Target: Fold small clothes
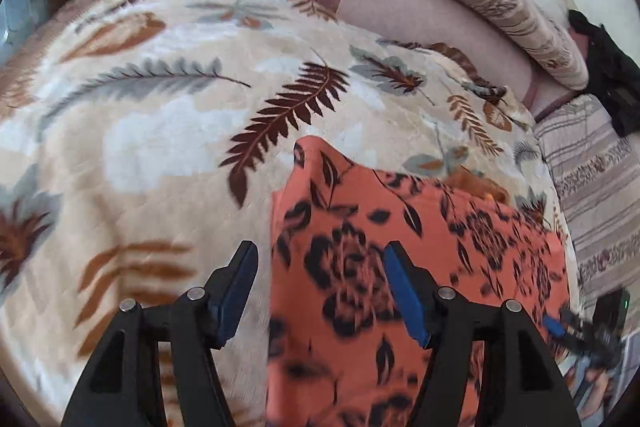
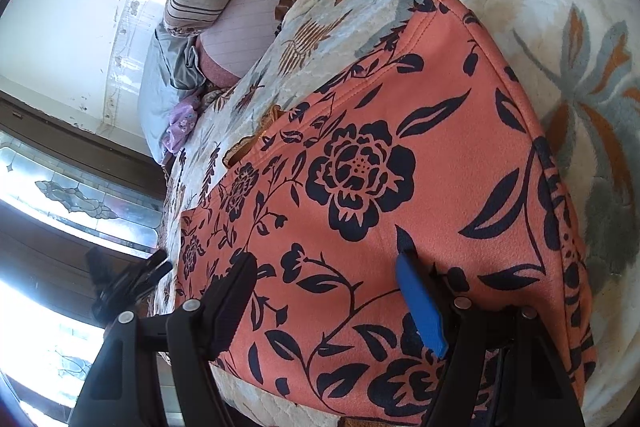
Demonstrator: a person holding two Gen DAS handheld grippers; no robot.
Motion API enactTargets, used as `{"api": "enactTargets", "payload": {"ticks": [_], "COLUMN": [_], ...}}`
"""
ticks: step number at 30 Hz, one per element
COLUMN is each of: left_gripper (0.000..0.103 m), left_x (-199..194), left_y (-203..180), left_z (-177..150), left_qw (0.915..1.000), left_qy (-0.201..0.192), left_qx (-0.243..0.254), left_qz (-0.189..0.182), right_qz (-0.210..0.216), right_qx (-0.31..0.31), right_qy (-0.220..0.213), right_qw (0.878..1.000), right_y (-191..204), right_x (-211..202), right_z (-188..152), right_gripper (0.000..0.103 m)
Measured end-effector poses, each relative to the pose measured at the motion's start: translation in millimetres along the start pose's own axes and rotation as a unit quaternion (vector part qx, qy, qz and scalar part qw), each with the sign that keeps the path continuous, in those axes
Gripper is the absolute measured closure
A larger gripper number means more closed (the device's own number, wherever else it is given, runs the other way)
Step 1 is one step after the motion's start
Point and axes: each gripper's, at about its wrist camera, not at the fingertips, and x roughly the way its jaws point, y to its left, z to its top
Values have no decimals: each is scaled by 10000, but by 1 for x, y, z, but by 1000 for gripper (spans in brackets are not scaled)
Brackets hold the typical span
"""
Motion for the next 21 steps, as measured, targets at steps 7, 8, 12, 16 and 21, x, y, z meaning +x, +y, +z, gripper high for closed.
{"api": "enactTargets", "payload": {"ticks": [7, 8, 12, 16, 21], "left_gripper": [83, 83, 84, 80, 81], "left_x": [37, 37, 40, 38, 46], "left_y": [48, 51, 51, 38, 44], "left_z": [16, 16, 21, 32, 32], "left_qw": [9920, 9908, 9907, 9941, 9978], "left_qy": [344, 327, 288, 155, 178], "left_qx": [-1187, -1268, -1285, -1065, -632], "left_qz": [-263, -337, -329, -165, 54], "right_qz": [68, 72, 23, 16, 5], "right_qx": [7, 5, -45, 24, 203], "right_qy": [33, 22, -14, 29, 209], "right_qw": [10000, 10000, 10000, 10000, 9996], "right_y": [-2, -2, 0, 1, 14], "right_x": [0, 0, 0, 0, -8], "right_z": [1, 1, -1, -1, 21], "right_gripper": [28, 28, 28, 28, 28]}}
